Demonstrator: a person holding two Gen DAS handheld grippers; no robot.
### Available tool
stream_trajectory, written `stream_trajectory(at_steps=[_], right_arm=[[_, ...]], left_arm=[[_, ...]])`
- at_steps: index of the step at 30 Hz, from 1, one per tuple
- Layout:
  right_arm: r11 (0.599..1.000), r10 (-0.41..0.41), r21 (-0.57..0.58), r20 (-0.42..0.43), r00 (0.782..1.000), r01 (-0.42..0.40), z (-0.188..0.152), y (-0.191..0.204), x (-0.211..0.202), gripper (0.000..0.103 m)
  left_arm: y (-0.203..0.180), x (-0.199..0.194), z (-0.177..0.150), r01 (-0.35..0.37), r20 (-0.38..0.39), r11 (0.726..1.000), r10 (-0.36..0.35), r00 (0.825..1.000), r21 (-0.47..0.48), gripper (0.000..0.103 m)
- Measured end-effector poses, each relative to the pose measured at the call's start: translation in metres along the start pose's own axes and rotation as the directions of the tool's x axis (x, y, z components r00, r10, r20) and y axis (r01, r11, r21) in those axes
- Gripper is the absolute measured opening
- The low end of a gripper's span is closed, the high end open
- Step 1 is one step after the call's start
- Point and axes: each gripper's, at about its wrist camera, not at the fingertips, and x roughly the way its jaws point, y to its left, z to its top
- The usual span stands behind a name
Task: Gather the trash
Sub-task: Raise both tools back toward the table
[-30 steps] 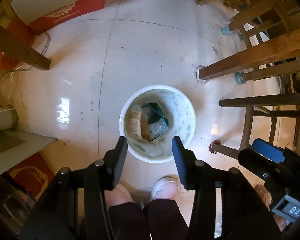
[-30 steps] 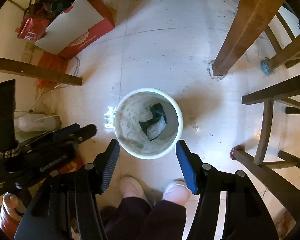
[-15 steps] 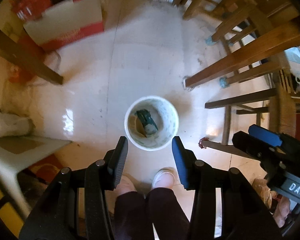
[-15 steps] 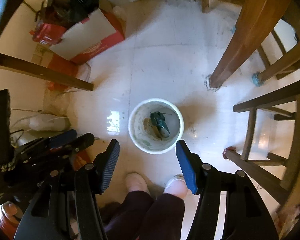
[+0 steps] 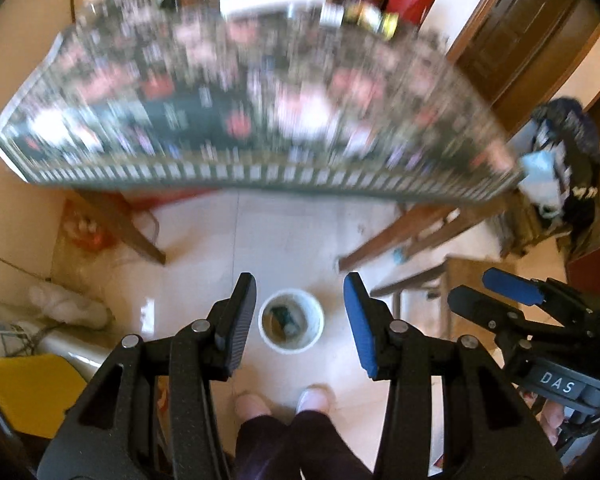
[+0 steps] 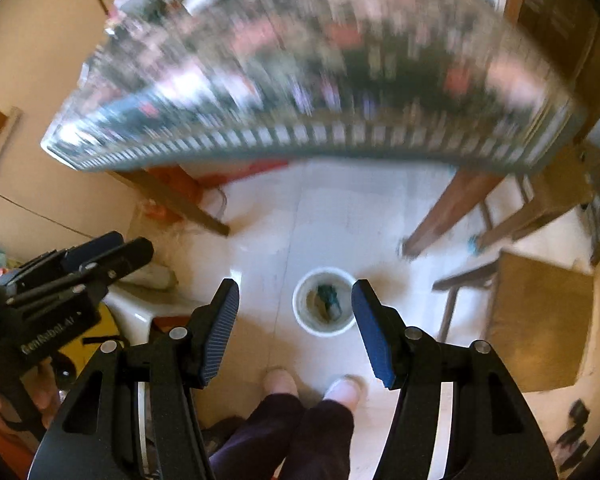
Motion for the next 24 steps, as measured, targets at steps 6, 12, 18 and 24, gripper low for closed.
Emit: stream_trajectory(at_steps=[6, 12, 18, 24], right_arm=[[1.000, -0.011, 0.001, 0.169, 0.986, 0.011, 0.011, 0.030, -0.097, 0.055], [0.999, -0.039, 0.006, 0.354, 0.935, 0.039, 0.017, 0.062, -0.187, 0.055], [0.994, -0.075, -0.024, 0.514, 0.854, 0.102, 0.016, 0.090, -0.254, 0.056], [0.991, -0.081, -0.026, 0.650, 0.756, 0.129, 0.012, 0.100, -0.292, 0.079]], left_arm=[[-0.002, -0.095, 0.026, 0.024, 0.153, 0.999, -0.028, 0.988, 0.031, 0.045], [-0.004, -0.192, 0.041, 0.019, 0.321, 0.997, -0.043, 0.946, 0.079, 0.045], [-0.003, -0.258, 0.042, 0.025, 0.450, 0.991, -0.083, 0.889, 0.133, 0.046], [-0.013, -0.289, 0.046, -0.003, 0.528, 0.983, -0.096, 0.844, 0.184, 0.068]])
